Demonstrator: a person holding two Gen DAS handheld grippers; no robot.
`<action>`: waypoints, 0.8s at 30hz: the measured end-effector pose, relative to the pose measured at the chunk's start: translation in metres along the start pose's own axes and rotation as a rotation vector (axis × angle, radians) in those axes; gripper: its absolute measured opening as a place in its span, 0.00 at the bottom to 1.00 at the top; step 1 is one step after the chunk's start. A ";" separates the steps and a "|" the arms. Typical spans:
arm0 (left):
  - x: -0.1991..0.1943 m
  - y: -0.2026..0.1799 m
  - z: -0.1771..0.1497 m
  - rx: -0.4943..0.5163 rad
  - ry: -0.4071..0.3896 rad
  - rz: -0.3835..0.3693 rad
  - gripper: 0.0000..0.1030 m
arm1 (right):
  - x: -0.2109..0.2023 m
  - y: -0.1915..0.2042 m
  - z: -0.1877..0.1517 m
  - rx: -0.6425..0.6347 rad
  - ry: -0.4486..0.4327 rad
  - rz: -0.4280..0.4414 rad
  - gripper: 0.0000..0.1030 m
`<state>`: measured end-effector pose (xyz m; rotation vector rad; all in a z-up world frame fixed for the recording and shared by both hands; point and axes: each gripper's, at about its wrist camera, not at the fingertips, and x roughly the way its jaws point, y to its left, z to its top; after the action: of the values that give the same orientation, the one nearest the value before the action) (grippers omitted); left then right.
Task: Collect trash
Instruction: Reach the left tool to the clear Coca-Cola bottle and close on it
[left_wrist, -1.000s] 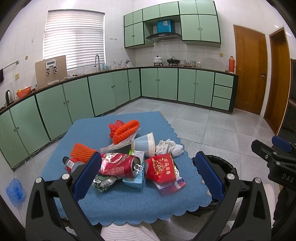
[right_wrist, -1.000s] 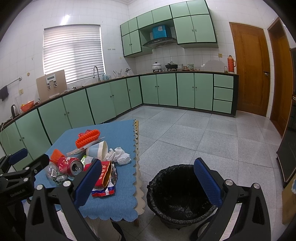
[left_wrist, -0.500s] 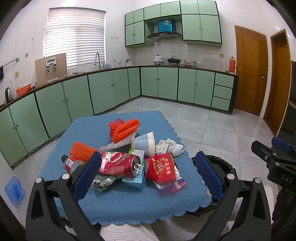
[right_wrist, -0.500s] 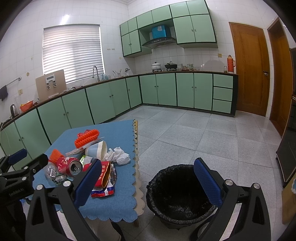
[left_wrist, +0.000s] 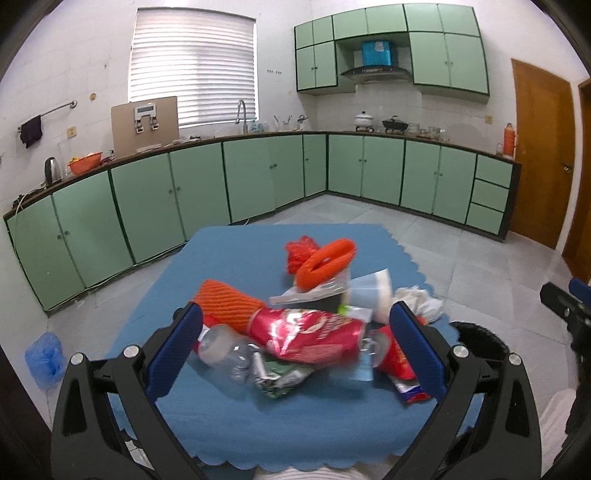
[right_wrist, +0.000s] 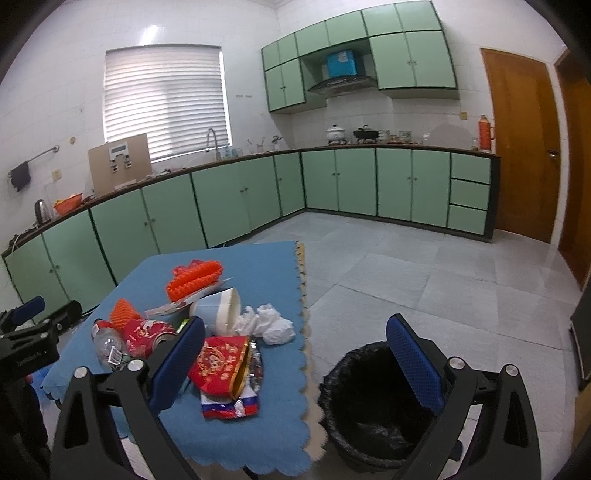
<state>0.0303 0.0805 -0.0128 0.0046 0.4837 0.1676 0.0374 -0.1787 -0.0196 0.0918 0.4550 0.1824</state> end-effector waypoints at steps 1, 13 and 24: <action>0.005 0.006 -0.002 0.000 0.005 0.006 0.95 | 0.007 0.006 0.000 -0.006 0.004 0.012 0.89; 0.054 0.074 -0.028 -0.050 0.091 0.110 0.95 | 0.073 0.073 -0.015 -0.094 0.113 0.167 0.81; 0.083 0.107 -0.052 -0.109 0.174 0.121 0.95 | 0.101 0.109 -0.028 -0.131 0.184 0.224 0.81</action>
<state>0.0619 0.1979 -0.0922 -0.0886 0.6480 0.3144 0.0974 -0.0513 -0.0737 -0.0033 0.6148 0.4426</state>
